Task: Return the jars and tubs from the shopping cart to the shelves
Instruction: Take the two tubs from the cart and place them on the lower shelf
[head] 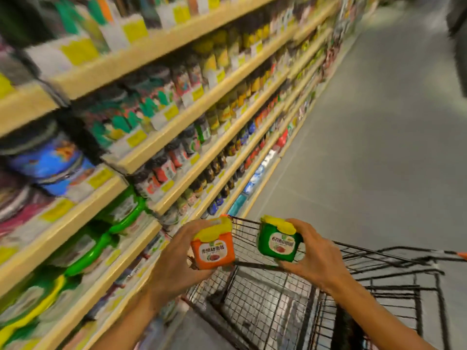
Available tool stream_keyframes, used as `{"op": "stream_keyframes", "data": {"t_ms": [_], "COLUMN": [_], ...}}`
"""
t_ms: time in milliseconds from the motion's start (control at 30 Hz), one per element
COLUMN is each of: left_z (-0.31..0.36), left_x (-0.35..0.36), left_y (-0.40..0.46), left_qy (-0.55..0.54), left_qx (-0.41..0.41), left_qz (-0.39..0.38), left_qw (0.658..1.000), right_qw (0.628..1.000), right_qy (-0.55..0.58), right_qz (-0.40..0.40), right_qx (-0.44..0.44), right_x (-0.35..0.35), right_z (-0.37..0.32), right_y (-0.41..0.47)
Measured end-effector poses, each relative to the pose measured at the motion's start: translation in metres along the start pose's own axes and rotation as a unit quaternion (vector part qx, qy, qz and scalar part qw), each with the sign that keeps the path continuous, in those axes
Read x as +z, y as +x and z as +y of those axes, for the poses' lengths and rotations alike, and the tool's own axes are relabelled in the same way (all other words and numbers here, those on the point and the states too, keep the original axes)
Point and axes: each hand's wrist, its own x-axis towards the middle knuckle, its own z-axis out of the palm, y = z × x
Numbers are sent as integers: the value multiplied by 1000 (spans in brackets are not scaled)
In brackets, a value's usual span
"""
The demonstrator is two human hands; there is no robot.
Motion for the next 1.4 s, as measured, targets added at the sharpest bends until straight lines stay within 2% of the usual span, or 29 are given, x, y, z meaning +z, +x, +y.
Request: {"op": "stream_keyframes", "data": {"t_ms": [100, 333, 667, 933, 1200, 1400], "left_z": [5, 15, 48, 81, 135, 166], "left_x": [-36, -125, -217, -253, -261, -258], "left_y": [-36, -127, -243, -322, -392, -442], "left_qy": [11, 30, 109, 208, 289, 325], "left_qx": [5, 16, -24, -91, -148, -186], "left_qz": [49, 111, 217, 293, 331, 355], "left_qw": [999, 993, 970, 929, 886, 857], "right_qw": [999, 993, 972, 923, 849, 821], "right_qy": [4, 10, 72, 111, 176, 190], "right_qz": [9, 15, -4, -20, -24, -46], "right_qx": [-40, -113, -224, -367, -498, -536], "right_x": [-4, -1, 2, 13, 20, 33], "right_z": [-45, -157, -273, -345, -409, -439], "right_y": [-8, -39, -48, -38, -50, -68]}}
